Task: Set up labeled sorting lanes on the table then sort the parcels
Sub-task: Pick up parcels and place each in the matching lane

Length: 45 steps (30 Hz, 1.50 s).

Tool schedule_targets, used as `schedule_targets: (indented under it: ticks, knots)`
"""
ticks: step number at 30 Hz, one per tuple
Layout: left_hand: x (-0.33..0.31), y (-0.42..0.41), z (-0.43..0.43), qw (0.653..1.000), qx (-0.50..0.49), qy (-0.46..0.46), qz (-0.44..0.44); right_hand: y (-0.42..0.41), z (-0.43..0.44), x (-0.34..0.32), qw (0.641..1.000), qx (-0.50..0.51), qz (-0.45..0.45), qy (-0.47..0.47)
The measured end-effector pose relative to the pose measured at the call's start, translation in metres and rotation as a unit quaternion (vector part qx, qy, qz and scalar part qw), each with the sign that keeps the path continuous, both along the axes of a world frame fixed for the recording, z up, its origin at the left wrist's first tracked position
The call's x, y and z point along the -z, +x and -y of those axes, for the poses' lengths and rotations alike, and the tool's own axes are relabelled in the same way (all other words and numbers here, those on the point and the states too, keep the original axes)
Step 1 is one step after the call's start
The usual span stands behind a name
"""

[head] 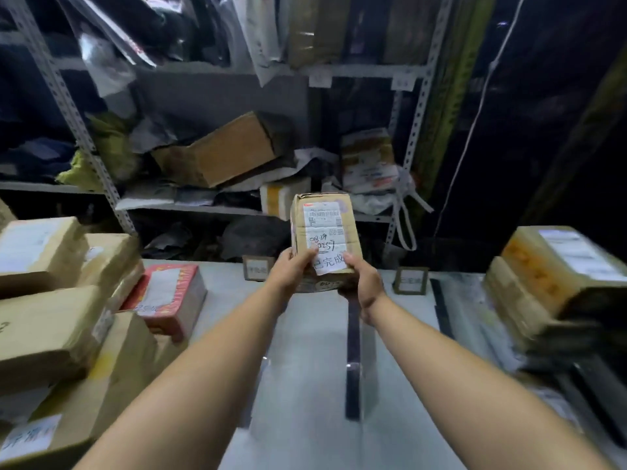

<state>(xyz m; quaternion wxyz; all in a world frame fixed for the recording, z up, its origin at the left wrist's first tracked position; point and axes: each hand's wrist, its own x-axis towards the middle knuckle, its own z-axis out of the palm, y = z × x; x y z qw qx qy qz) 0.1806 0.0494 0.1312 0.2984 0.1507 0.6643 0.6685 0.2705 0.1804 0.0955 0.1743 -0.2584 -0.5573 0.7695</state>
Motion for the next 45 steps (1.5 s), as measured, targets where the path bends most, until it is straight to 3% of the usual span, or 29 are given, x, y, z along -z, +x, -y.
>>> schedule_targets:
  ticks: [10, 13, 16, 18, 21, 28, 36, 45]
  knots:
    - [0.016, 0.097, -0.135, 0.998, 0.06, 0.01, -0.017, 0.116, -0.114, 0.013, 0.99, 0.139, -0.006, -0.037]
    - [0.024, 0.113, -0.154, 0.997, 0.045, -0.051, -0.048, 0.129, -0.127, 0.027, 0.986, 0.158, 0.009, -0.058]
    - [0.034, 0.115, -0.159, 0.968, -0.014, -0.196, -0.155, 0.13, -0.127, 0.045, 0.98, 0.17, 0.039, -0.1]
    - [0.039, 0.112, -0.162, 0.959, -0.047, -0.218, -0.175, 0.127, -0.13, 0.056, 0.975, 0.185, 0.057, -0.111]
    - [0.047, 0.101, -0.164, 0.965, -0.064, -0.199, -0.155, 0.121, -0.134, 0.073, 0.968, 0.205, 0.083, -0.12]
    - [0.076, 0.087, -0.176, 0.992, 0.003, -0.11, -0.056, 0.109, -0.143, 0.116, 0.95, 0.242, 0.157, -0.12]
    - [0.107, 0.07, -0.183, 0.99, 0.074, -0.122, -0.004, 0.096, -0.149, 0.146, 0.938, 0.244, 0.213, -0.122]
    - [0.105, 0.079, -0.179, 0.991, 0.068, -0.118, -0.001, 0.1, -0.162, 0.147, 0.933, 0.199, 0.281, -0.104]
